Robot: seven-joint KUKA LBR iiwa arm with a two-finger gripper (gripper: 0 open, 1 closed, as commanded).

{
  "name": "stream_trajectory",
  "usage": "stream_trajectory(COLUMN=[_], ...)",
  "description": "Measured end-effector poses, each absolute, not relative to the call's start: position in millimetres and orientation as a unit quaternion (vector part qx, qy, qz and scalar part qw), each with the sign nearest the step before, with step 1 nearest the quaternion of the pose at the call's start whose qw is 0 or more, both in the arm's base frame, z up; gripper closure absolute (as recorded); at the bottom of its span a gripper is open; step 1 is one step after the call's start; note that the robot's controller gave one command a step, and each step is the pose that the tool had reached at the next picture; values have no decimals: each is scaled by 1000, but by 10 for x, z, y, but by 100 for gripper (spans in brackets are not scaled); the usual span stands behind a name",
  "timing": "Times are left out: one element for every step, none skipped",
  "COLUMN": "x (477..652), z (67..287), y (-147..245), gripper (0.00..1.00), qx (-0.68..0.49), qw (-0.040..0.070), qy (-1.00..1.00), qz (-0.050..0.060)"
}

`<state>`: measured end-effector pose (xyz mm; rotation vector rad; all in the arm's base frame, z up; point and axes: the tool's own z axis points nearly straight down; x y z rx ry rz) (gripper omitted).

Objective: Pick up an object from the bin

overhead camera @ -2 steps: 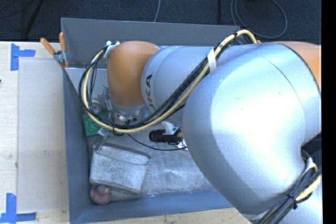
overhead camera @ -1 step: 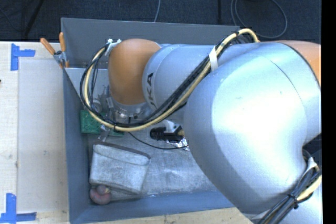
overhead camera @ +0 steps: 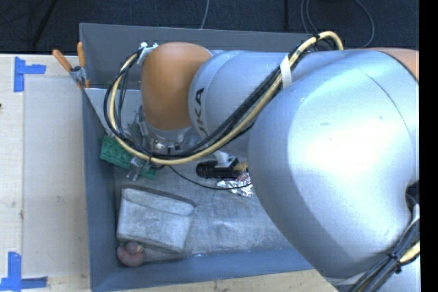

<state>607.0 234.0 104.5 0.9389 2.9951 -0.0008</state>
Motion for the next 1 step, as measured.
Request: stream_trajectory(x=[6114], z=[2461], y=[2302], gripper=[100], qx=[313], qw=[3], qy=[950], qz=[2])
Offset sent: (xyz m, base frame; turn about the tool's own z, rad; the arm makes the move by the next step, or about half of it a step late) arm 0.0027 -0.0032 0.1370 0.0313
